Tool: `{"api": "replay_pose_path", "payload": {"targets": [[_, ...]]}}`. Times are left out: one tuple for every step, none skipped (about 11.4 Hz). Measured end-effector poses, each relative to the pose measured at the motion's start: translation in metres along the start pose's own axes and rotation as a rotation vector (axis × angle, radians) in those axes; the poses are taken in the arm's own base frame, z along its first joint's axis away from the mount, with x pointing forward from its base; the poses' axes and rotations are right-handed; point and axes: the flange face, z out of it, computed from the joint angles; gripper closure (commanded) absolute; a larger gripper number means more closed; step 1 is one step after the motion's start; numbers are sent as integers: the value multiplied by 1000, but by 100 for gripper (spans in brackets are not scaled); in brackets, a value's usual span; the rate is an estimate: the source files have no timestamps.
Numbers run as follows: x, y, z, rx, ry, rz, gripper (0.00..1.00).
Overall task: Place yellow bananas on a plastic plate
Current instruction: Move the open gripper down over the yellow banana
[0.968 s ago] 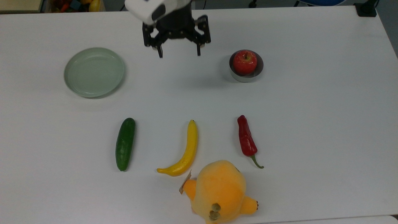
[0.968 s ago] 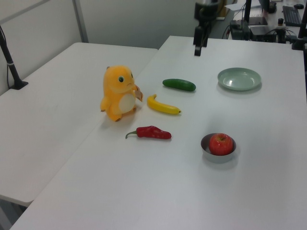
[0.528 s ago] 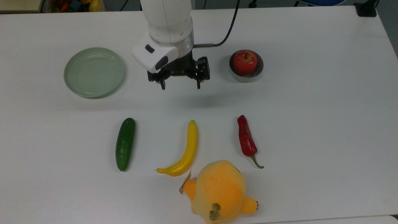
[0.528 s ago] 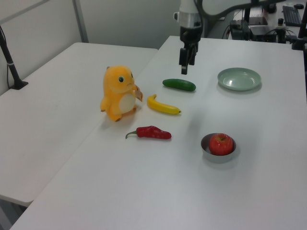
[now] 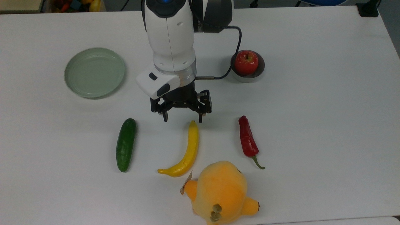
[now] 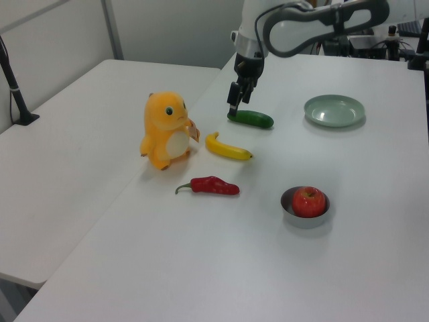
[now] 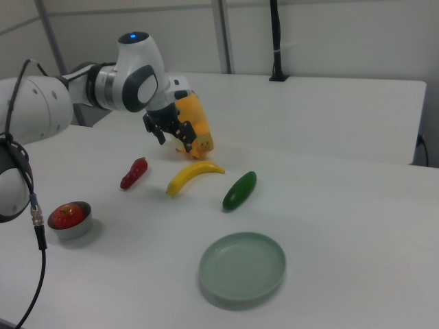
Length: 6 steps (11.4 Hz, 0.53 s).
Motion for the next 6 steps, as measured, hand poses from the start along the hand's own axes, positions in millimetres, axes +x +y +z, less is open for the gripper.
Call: {"api": "replay_pose_path", "payload": {"targets": [[3, 0, 10, -1, 30, -3, 0], [5, -1, 19, -9, 50, -8, 0], [6, -4, 29, -18, 64, 0, 0], [7, -7, 38, -27, 85, 11, 0], [7, -9, 49, -35, 105, 24, 0], [7, -12, 58, -37, 118, 31, 0]]}}
